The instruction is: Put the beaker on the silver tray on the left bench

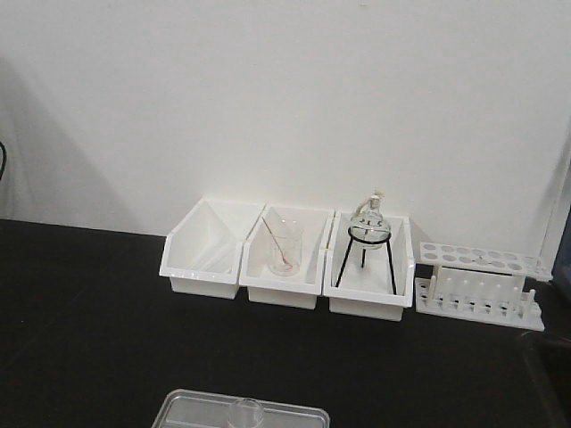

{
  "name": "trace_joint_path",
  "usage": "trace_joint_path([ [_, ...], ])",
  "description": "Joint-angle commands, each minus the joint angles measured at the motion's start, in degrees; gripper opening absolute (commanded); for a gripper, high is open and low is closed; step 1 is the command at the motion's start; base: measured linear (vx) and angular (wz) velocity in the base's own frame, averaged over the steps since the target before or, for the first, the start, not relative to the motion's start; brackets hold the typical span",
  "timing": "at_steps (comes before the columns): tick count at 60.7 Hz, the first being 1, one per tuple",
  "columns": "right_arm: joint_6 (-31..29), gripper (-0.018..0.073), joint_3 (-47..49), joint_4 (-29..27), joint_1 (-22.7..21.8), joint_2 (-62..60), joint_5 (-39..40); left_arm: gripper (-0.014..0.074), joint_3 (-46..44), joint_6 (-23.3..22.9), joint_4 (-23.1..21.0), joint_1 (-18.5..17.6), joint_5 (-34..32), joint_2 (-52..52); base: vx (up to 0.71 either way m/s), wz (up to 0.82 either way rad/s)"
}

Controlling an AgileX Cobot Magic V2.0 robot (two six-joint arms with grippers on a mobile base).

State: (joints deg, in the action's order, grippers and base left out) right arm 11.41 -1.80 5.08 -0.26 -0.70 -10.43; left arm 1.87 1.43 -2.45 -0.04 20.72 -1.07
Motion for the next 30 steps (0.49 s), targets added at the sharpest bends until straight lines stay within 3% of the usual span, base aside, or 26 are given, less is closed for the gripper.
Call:
trace_joint_path([
  [1,-0.7,-0.0014,-0.3,-0.8,-0.3,-0.6,5.0,0.0001,1.1,0.0,-0.5,-0.2,-4.5,-0.4,0.0,0.0],
  [30,-0.7,-0.0014,-0.3,-0.8,-0.3,-0.6,5.0,0.0001,1.1,0.0,-0.5,-0.2,-4.5,-0.4,0.0,0.0],
])
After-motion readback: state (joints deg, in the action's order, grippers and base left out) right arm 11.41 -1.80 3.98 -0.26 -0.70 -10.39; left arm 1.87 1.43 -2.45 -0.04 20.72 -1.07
